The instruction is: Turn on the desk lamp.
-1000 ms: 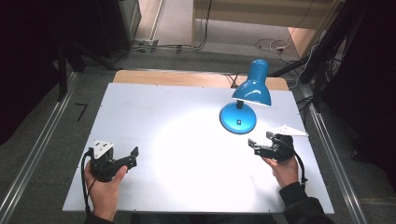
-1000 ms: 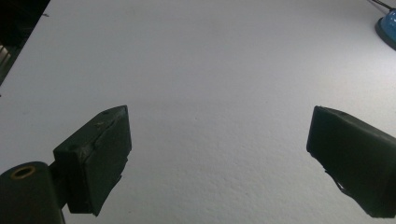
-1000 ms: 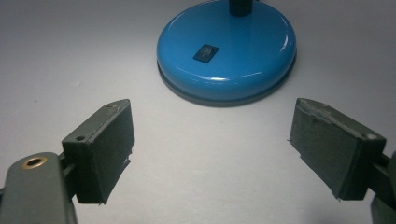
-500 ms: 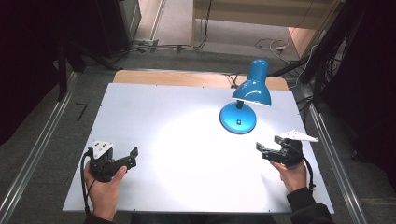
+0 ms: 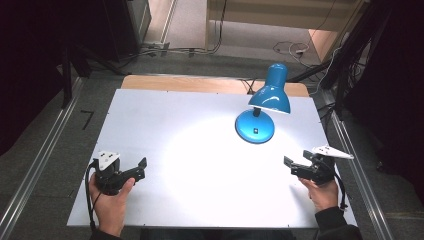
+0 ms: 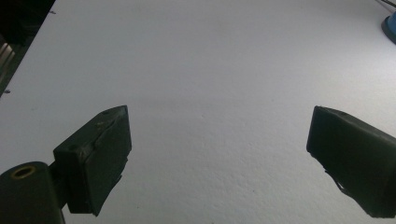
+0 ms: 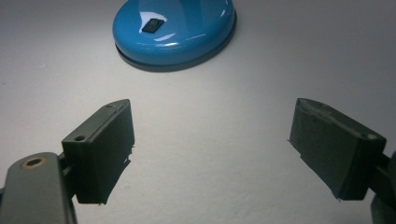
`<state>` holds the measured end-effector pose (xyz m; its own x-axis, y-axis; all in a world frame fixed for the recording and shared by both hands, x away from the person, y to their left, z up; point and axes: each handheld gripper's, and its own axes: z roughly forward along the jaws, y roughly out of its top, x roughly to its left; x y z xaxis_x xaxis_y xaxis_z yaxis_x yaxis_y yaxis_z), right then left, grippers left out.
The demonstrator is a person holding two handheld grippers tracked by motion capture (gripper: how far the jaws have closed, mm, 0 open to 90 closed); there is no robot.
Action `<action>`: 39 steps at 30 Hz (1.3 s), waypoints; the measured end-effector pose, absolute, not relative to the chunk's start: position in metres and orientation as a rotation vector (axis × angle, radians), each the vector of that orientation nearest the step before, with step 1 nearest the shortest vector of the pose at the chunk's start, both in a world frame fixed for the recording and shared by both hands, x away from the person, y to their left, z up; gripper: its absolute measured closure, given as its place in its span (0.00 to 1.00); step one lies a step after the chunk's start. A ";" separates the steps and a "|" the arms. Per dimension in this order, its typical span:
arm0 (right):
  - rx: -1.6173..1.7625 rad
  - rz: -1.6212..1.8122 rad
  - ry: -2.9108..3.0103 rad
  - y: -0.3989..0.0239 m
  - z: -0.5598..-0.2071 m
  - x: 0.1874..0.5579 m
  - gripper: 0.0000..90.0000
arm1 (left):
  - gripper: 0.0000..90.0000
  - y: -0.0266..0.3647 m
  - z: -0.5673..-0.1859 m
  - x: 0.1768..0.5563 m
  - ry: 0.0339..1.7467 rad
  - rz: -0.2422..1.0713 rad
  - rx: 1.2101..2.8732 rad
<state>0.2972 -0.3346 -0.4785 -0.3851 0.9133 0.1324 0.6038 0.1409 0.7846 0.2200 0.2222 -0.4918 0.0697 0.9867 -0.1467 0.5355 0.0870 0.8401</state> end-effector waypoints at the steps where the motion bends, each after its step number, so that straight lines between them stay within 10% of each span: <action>1: 1.462 1.118 2.044 -0.337 -0.479 0.296 0.14 | 0.08 0.222 -0.492 0.220 1.571 0.717 1.552; 39: 1.554 1.101 1.951 -0.383 -0.482 0.270 0.14 | 0.08 0.241 -0.495 0.209 1.616 0.699 1.529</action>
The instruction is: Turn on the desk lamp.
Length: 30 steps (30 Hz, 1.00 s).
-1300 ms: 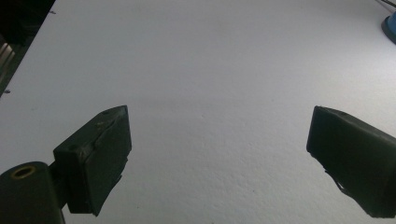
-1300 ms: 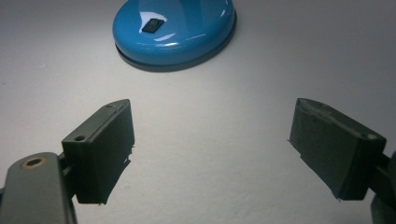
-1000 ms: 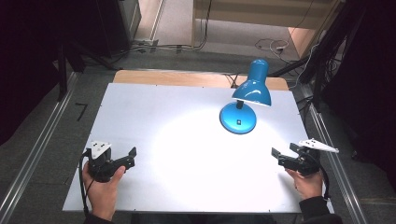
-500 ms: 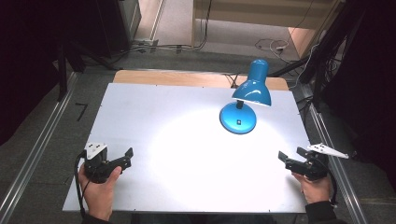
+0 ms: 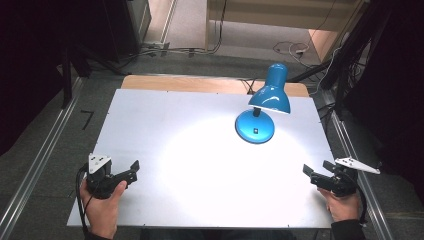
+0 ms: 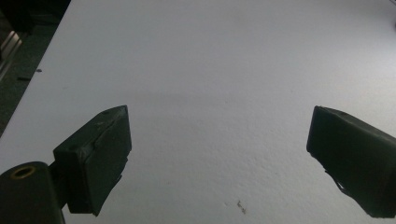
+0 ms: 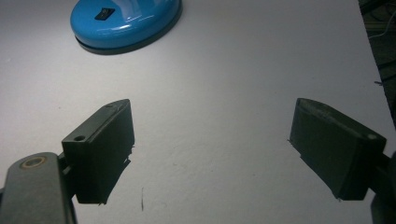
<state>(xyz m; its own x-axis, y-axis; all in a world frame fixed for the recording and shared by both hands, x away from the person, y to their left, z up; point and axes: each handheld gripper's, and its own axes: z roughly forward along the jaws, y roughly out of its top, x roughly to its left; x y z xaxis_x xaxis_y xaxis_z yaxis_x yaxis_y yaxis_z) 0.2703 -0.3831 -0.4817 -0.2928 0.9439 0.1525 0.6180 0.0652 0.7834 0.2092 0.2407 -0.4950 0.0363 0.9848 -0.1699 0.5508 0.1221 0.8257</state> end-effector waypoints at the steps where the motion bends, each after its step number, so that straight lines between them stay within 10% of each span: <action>1: 1.553 1.099 1.949 -0.384 -0.482 0.270 0.14 | 0.08 0.241 -0.495 0.209 1.616 0.701 1.529; 30: 1.626 1.066 1.878 -0.410 -0.484 0.253 0.14 | 0.08 0.247 -0.496 0.205 1.630 0.703 1.524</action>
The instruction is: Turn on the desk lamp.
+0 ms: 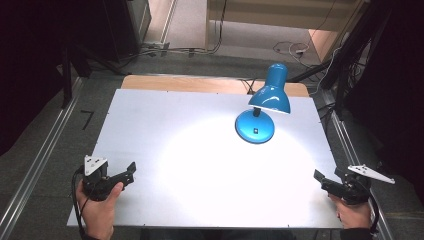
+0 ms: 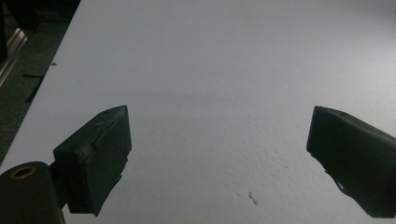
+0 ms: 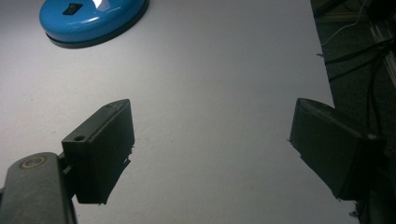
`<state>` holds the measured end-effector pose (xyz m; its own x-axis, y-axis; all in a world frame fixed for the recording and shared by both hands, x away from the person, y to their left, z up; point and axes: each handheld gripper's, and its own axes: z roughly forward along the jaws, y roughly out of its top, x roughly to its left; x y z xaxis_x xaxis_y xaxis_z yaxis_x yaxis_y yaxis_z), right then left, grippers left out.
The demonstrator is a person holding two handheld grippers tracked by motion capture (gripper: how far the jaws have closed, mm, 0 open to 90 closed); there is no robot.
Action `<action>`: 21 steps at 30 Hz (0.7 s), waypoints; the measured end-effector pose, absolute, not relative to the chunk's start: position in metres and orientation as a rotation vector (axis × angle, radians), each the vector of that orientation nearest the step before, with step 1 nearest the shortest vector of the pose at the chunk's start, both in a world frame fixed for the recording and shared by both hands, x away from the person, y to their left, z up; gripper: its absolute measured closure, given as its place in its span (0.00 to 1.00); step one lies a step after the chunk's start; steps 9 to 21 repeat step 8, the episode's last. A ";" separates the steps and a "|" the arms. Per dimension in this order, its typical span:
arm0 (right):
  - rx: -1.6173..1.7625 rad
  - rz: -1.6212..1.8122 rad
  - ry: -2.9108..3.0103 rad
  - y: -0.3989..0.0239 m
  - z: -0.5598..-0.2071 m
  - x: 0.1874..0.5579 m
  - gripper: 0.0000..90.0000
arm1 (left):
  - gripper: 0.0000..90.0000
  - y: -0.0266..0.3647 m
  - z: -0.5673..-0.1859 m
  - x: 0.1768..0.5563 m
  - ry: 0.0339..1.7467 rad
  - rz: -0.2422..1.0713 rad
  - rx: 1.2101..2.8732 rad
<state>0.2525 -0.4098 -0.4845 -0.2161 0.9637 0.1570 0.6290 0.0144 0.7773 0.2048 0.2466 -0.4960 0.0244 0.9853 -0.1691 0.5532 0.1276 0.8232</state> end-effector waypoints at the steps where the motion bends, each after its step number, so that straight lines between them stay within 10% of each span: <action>1: 1.635 1.066 1.873 -0.410 -0.484 0.252 0.14 | 0.08 0.247 -0.496 0.204 1.628 0.704 1.524; 21: 1.634 1.070 1.870 -0.412 -0.485 0.250 0.13 | 0.08 0.246 -0.496 0.205 1.630 0.704 1.525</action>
